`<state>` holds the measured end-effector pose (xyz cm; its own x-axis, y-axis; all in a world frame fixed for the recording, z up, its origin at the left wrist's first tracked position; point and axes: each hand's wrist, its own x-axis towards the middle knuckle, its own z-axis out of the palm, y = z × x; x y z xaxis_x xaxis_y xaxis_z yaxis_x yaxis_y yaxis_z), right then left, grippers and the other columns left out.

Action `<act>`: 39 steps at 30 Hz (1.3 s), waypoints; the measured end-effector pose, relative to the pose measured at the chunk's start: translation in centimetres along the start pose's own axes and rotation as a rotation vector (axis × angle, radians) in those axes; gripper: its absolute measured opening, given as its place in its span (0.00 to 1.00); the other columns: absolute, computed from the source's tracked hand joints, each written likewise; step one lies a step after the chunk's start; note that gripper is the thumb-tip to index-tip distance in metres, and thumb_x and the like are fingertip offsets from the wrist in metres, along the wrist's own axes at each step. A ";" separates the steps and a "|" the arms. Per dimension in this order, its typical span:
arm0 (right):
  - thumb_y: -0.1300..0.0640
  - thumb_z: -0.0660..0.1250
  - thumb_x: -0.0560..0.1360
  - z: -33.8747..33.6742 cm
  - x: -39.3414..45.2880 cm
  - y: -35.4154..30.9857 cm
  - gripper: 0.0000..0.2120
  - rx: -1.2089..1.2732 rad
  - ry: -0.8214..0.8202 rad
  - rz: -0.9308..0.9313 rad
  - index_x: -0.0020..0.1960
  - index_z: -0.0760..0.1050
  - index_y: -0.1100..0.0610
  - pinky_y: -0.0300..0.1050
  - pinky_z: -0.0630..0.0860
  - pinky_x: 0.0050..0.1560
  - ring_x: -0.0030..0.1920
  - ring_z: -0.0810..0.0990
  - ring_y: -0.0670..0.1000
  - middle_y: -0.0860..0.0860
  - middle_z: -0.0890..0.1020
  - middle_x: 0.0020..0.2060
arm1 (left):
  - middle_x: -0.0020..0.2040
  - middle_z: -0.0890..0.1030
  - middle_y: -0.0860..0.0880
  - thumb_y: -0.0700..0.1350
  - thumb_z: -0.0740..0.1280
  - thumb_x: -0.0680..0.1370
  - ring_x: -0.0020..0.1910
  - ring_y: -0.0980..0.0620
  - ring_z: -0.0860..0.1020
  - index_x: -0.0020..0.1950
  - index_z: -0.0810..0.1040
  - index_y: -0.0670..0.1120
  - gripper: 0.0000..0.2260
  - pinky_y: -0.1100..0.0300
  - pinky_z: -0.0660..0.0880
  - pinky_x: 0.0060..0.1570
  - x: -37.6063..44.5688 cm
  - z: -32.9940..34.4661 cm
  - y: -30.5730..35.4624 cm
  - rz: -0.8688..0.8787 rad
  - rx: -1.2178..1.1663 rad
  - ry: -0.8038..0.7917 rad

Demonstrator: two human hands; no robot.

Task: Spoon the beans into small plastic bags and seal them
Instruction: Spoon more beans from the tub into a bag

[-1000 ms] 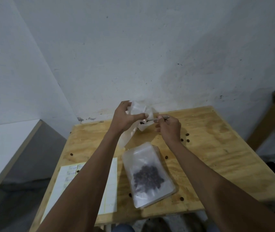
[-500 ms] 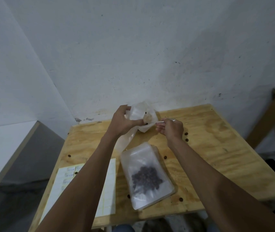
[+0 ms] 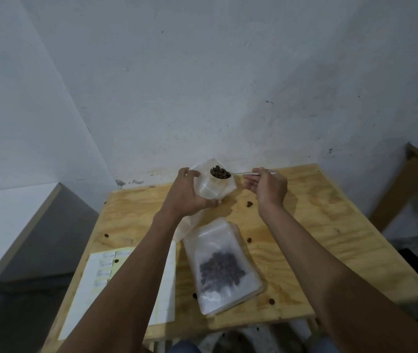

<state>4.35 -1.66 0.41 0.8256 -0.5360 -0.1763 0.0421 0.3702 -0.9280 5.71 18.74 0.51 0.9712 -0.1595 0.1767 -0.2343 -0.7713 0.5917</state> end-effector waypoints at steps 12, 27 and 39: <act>0.61 0.64 0.81 0.2 -1.7 -0.4 0.09 -0.283 -0.242 -0.402 0.45 0.82 0.58 0.50 0.84 0.36 0.33 0.85 0.53 0.55 0.86 0.34 | 0.65 0.70 0.49 0.57 0.83 0.63 0.55 0.53 0.71 0.69 0.71 0.44 0.41 0.63 0.70 0.47 0.2 0.4 0.6 -0.019 -0.043 0.050; 0.60 0.66 0.81 -0.9 -1.1 2.6 0.10 -0.491 -0.191 -0.202 0.48 0.85 0.62 0.41 0.82 0.38 0.35 0.85 0.49 0.52 0.87 0.38 | 0.60 0.77 0.51 0.53 0.82 0.67 0.57 0.51 0.77 0.66 0.74 0.46 0.32 0.66 0.70 0.43 2.5 -0.6 2.8 -0.093 -0.299 0.028; 0.66 0.63 0.78 -0.5 -0.1 1.0 0.12 -0.140 0.030 0.008 0.38 0.80 0.58 0.54 0.85 0.45 0.36 0.86 0.58 0.58 0.86 0.36 | 0.62 0.75 0.51 0.58 0.80 0.57 0.58 0.51 0.75 0.66 0.72 0.47 0.41 0.56 0.74 0.52 1.3 -0.4 2.0 0.023 -0.172 -0.020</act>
<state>4.02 -1.62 -0.64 0.8085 -0.5562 -0.1920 -0.0456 0.2660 -0.9629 6.47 17.25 2.22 0.9658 -0.1896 0.1770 -0.2586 -0.6511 0.7136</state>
